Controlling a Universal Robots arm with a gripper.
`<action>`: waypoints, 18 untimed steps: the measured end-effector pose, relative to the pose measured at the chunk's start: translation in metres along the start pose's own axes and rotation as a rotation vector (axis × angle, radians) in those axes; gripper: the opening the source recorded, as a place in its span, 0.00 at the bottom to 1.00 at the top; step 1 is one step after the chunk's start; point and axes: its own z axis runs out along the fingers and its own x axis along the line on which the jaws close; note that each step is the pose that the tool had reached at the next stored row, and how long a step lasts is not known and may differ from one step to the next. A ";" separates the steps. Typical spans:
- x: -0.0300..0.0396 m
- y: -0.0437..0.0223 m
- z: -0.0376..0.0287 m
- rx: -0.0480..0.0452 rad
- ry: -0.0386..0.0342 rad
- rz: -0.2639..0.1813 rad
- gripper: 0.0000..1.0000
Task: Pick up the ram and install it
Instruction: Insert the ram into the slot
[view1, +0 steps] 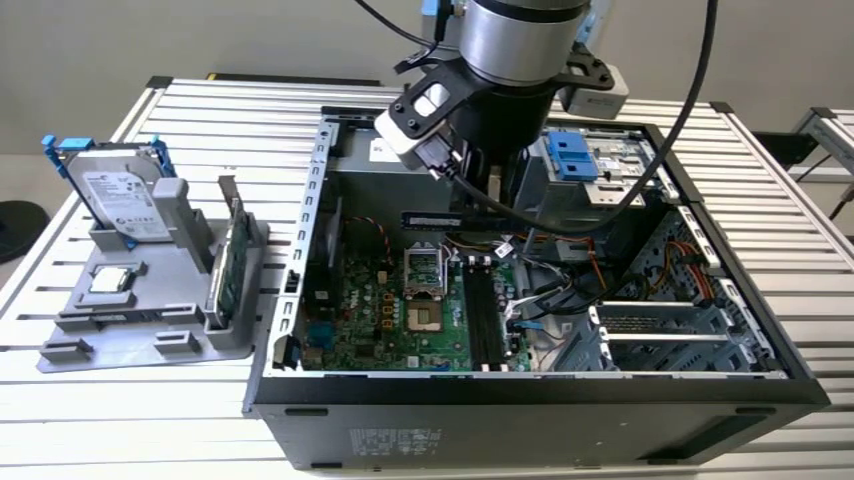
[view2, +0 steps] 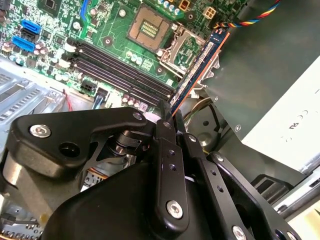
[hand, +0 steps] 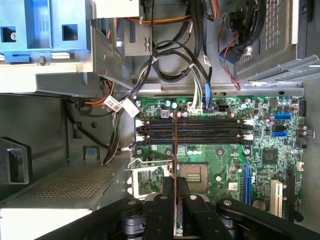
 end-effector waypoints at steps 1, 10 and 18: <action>0.0000 0.0000 0.0003 0.0000 0.0001 0.000 0.00; 0.0001 0.0005 0.0021 0.0000 0.0002 0.000 0.00; 0.0001 0.0005 0.0052 0.0000 0.0003 0.000 0.00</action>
